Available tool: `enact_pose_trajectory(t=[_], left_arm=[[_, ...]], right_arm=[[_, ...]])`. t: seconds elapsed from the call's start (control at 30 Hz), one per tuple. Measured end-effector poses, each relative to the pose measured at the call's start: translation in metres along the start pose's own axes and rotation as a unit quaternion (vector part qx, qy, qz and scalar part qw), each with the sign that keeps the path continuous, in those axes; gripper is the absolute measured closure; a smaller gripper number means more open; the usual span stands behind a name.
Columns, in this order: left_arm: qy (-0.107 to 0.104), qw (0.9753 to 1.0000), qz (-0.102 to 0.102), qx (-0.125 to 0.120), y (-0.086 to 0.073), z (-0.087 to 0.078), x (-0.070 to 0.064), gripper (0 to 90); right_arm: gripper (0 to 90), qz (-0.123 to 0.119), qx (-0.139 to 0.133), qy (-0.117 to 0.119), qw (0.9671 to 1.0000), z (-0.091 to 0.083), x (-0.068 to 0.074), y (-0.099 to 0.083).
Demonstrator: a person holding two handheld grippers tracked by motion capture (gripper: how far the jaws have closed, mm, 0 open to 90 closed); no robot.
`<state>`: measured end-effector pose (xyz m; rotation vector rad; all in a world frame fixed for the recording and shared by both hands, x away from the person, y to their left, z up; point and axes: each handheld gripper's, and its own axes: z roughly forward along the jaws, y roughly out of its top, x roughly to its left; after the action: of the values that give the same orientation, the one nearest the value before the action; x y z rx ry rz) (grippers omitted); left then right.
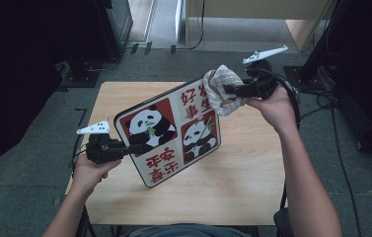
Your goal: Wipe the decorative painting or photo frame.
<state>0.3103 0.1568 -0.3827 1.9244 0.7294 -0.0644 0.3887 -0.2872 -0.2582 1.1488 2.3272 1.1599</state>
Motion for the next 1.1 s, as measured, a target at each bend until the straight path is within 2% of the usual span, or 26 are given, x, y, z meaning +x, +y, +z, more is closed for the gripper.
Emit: enact_pose_trajectory(t=[0.13,0.2,0.47,0.57,0.83,1.0,1.1], left_arm=[[0.001,1.0000,-0.002,-0.002,0.000,0.000,0.000,79.2],[0.001,1.0000,-0.009,-0.002,0.000,0.000,0.001,79.0],[-0.001,1.0000,-0.005,-0.001,0.000,0.000,0.001,79.0],[-0.001,1.0000,-0.004,-0.001,0.000,0.000,0.001,79.0],[-0.003,1.0000,-0.003,0.000,0.000,0.000,0.001,79.0],[-0.005,1.0000,-0.004,0.000,-0.001,0.000,0.002,78.9],[-0.004,1.0000,-0.003,-0.001,-0.001,0.000,0.002,79.0]], right_arm=[[63.6,0.002,0.006,-0.001,1.0000,0.001,0.001,-0.001],[63.6,0.000,0.006,0.002,1.0000,0.003,0.001,-0.002],[63.7,-0.001,0.015,0.007,0.9999,0.008,0.004,-0.008],[63.8,-0.003,0.016,0.010,0.9998,0.011,0.004,-0.013],[63.7,0.008,0.021,0.018,0.9996,0.018,0.002,-0.027],[63.8,0.002,0.023,0.020,0.9996,0.022,0.002,-0.033],[63.7,0.009,0.024,0.025,0.9994,0.025,0.002,-0.040]])
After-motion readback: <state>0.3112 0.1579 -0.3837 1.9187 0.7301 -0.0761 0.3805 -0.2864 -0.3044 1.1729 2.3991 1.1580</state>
